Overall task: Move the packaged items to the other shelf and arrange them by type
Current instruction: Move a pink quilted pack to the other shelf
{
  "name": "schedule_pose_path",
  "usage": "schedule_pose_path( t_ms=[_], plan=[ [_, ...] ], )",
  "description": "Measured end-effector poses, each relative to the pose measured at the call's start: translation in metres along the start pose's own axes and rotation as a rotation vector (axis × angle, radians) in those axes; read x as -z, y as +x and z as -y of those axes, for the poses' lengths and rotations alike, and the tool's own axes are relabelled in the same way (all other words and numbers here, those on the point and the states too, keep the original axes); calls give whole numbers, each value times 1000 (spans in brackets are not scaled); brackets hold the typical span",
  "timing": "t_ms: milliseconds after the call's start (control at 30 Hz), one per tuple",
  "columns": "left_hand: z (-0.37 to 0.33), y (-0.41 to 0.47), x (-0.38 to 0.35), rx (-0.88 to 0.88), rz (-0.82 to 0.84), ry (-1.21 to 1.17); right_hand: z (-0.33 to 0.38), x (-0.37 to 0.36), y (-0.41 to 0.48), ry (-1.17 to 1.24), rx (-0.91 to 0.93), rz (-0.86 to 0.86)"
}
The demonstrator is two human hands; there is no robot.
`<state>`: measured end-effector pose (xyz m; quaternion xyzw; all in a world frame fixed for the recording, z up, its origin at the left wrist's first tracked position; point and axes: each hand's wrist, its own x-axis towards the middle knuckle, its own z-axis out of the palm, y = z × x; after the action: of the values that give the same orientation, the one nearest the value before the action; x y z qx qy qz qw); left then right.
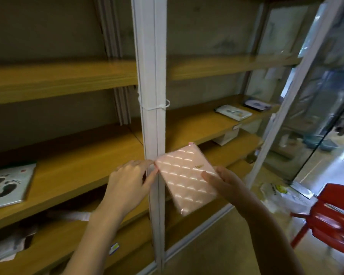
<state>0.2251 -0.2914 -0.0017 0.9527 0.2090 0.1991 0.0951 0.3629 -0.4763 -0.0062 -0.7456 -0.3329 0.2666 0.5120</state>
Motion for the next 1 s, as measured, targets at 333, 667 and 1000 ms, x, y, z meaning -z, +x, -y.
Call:
schedule_pose_path(
  t_ms=[333, 667, 1000],
  plan=[
    [-77, 73, -39, -86, 35, 40, -43, 97, 26, 101, -52, -159],
    [-108, 181, -90, -5, 68, 76, -68, 175, 122, 107, -80, -231],
    [-111, 256, -136, 133, 71, 125, -92, 214, 225, 48, -102, -92]
  ],
)
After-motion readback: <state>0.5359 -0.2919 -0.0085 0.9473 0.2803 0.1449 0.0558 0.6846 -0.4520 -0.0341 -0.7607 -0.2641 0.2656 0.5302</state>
